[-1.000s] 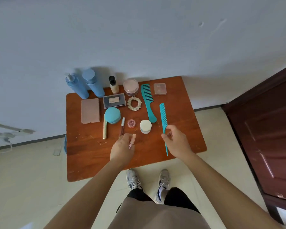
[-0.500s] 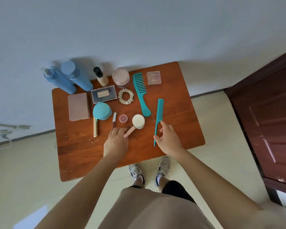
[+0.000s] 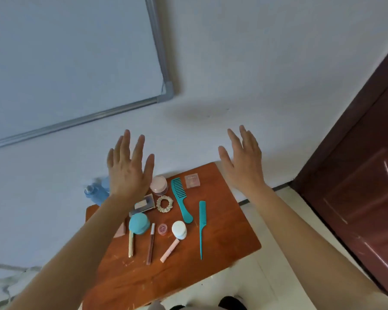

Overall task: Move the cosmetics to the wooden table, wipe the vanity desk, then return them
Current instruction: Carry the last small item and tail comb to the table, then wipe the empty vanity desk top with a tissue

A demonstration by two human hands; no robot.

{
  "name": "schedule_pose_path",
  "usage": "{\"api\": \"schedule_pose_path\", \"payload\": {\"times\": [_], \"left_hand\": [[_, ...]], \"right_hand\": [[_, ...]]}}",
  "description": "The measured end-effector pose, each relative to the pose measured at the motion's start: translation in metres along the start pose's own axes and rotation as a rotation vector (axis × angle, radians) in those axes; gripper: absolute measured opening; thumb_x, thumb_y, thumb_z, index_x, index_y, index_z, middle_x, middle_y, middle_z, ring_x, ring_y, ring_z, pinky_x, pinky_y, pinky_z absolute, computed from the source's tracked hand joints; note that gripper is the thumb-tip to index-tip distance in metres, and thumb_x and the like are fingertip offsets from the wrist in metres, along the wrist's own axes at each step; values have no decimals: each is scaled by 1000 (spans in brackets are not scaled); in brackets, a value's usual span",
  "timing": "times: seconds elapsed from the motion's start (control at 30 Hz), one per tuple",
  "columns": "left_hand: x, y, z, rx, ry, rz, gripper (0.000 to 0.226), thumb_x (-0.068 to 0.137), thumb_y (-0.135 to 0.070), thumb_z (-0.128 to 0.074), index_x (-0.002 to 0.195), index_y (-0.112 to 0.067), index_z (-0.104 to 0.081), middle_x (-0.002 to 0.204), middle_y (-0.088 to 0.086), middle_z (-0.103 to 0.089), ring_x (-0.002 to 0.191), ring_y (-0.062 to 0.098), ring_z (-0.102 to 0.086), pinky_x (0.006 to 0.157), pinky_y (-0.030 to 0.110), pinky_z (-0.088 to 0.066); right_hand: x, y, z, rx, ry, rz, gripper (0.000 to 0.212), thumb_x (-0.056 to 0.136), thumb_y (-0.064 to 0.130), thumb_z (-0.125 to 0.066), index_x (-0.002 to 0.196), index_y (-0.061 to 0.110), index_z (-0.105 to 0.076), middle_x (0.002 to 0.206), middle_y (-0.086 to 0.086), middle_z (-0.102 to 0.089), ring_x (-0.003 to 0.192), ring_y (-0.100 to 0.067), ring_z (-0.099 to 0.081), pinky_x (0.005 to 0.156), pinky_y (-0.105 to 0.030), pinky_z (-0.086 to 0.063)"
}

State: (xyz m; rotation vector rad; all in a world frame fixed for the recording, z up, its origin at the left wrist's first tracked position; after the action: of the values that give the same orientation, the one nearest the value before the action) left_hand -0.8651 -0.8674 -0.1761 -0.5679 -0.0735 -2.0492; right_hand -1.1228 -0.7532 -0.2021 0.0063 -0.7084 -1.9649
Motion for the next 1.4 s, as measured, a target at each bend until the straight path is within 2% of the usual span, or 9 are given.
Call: {"api": "schedule_pose_path", "payload": {"times": [0.1,0.2,0.33,0.5,0.63,0.93,1.17,1.3,1.4], "left_hand": [[40,-46,64,-82,-196,-185,56,101,-48,-31,149,-18,-33,159,15,-20,145,35,-21,116,55,-22],[56,-78,89,-138,-297,-295,55,103,-45,-33,149,-15,-34,158,18,-23,144,37,-23,114,56,-25],[43,-134,85,-245,-249,-457,56,103,-46,-31,149,-15,-33,158,17,-22,145,37,-23,115,56,-22],[-10,-212,60,-419,-141,-654,56,103,-45,-31,150,-16,-32,160,15,-19,148,32,-16,118,53,-17],[-73,-302,66,-562,-29,-817,57,102,-45,-28,151,-15,-31,159,17,-20,147,35,-16,116,57,-19],[-240,-472,179,-807,-39,-1149,56,101,-43,-34,149,-16,-34,158,16,-23,147,32,-19,115,56,-21],[-415,-575,237,-933,64,-1331,57,100,-46,-33,150,-17,-33,159,14,-21,148,29,-17,116,54,-18],[-509,-628,266,-936,60,-1448,57,100,-46,-34,150,-17,-34,159,15,-22,147,31,-19,115,53,-18],[-562,-661,276,-915,80,-1497,57,99,-45,-38,150,-18,-34,159,15,-21,147,31,-19,115,55,-19]], "right_hand": [[-2,8,86,-6,-243,12,59,103,50,-33,156,25,-23,166,-5,-7,152,-23,-3,120,-39,-7],[-19,7,130,-67,-348,6,59,104,49,-35,155,23,-25,165,-6,-9,152,-24,-4,121,-40,-8],[-82,-16,167,-262,-433,-106,59,103,49,-36,154,20,-28,163,-11,-15,151,-28,-11,121,-46,-17],[-187,-46,201,-531,-429,-295,61,101,54,-36,154,23,-30,163,-12,-17,151,-31,-13,120,-50,-19],[-280,-58,249,-708,-471,-450,61,101,55,-36,154,24,-30,163,-12,-17,151,-32,-10,120,-53,-15],[-493,-58,400,-881,-777,-655,65,99,49,-47,155,19,-29,163,-14,-16,151,-35,-12,118,-55,-19],[-668,-79,458,-949,-816,-767,68,98,45,-53,155,17,-29,163,-17,-13,151,-35,-8,119,-55,-17],[-757,-96,495,-979,-840,-847,68,99,47,-49,155,17,-26,164,-16,-10,152,-34,-5,121,-51,-12],[-811,-119,517,-954,-861,-922,67,100,46,-48,156,17,-24,164,-15,-8,152,-33,-3,121,-53,-14]]}}
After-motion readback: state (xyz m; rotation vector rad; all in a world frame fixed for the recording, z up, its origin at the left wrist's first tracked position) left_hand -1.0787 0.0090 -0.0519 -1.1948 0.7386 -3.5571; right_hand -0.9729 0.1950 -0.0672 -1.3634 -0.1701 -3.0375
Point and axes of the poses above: each hand's wrist, its own x-axis towards the middle knuckle, its own z-axis out of the back of the hand, y = z × x, the point moved 10 cm from there along x, towards the middle knuckle
